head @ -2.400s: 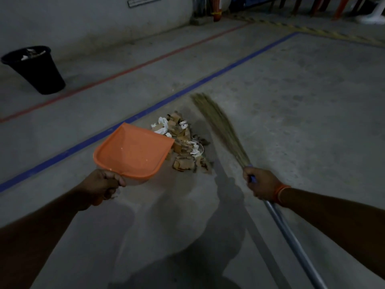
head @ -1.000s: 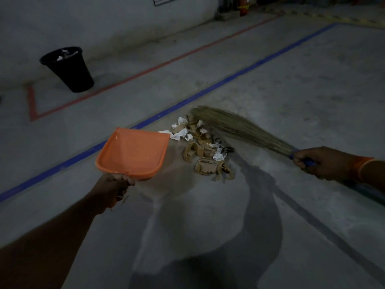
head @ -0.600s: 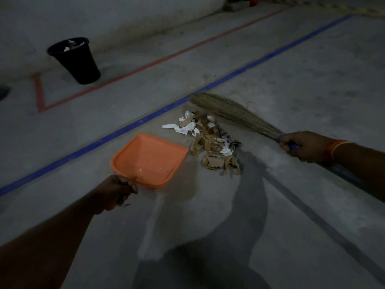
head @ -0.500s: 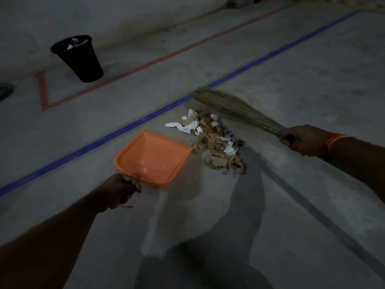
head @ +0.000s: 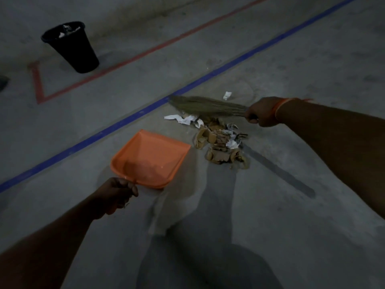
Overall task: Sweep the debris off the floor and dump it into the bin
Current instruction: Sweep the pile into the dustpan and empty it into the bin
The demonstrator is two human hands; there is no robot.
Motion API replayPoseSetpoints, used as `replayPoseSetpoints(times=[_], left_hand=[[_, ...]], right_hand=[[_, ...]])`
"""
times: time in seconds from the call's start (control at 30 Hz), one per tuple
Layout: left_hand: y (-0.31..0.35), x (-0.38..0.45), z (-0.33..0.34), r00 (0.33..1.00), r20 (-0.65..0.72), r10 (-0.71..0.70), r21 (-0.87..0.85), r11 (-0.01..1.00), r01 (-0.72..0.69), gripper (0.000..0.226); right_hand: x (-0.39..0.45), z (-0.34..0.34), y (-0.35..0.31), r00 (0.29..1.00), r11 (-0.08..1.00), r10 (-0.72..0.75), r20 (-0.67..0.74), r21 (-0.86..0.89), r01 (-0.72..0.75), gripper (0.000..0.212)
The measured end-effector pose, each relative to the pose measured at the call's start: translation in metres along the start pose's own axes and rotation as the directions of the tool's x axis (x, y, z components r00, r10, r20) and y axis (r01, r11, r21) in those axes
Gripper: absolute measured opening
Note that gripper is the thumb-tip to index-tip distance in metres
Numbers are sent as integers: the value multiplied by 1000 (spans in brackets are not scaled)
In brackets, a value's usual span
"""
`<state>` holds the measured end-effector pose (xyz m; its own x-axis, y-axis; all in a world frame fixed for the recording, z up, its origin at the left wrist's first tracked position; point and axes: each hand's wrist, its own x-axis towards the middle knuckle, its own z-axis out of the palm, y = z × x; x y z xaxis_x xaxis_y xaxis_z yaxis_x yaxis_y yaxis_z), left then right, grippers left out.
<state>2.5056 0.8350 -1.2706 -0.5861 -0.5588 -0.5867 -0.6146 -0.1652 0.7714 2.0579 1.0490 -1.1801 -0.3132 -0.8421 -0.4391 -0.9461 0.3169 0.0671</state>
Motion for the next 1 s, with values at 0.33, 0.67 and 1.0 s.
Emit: replayPoseSetpoints(times=[0.33,0.67,1.0], left_hand=[[7,-1,3,1000,21,-8,157,988,5,34],[39,-22,29,997,41,70,111,991,-74,27],[59,-51,32,993,35,109,159,981,-113,25]], right_hand=[[-78,37,45,998,998,-29,61,-52,32,35],[-156,88,64,997,998,-60,56,-6,60,31],[-200,85,100,995,982,2,-102,186,17,28]])
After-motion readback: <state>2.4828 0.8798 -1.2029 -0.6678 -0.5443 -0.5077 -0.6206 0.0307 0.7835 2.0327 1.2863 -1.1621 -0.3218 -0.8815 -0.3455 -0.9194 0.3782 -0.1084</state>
